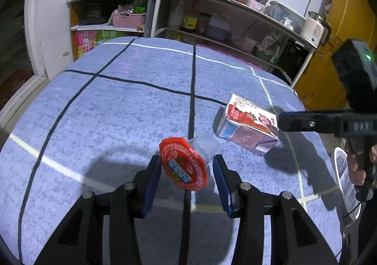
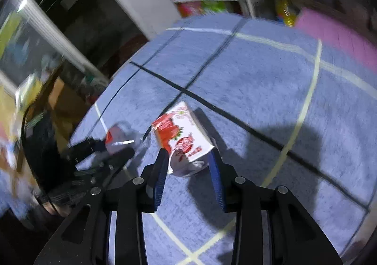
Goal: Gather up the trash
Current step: 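Grasp the red-capped plastic cup with the left gripper while the right approaches the strawberry milk carton, then grasp the strawberry milk carton with the right gripper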
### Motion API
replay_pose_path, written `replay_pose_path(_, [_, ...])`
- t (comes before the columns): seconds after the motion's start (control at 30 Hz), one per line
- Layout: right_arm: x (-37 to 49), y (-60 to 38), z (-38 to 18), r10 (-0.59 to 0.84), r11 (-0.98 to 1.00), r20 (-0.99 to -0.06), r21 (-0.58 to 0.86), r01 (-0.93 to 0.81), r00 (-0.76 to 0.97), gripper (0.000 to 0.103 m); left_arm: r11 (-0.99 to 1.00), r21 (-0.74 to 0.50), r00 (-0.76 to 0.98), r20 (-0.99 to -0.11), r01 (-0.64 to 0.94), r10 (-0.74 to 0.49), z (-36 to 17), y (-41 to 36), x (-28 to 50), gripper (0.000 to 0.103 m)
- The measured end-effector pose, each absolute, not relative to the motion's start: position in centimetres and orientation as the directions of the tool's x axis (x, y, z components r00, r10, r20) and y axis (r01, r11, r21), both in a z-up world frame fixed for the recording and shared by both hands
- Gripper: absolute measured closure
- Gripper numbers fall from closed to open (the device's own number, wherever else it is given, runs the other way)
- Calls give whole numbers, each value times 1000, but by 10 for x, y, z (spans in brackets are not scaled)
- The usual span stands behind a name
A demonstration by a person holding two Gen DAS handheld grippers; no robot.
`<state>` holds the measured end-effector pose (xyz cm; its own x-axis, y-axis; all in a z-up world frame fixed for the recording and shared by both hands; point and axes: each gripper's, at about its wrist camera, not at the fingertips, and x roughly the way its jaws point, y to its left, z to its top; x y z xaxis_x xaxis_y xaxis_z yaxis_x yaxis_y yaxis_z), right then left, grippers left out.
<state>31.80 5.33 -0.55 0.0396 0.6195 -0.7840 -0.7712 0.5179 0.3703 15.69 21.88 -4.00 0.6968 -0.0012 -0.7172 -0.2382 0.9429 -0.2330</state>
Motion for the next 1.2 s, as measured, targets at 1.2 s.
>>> replay_pose_path(1.2, [269, 47, -7, 602, 528, -766, 167, -833, 228, 47, 934, -252, 705, -709, -251, -2, -37, 207, 129, 56])
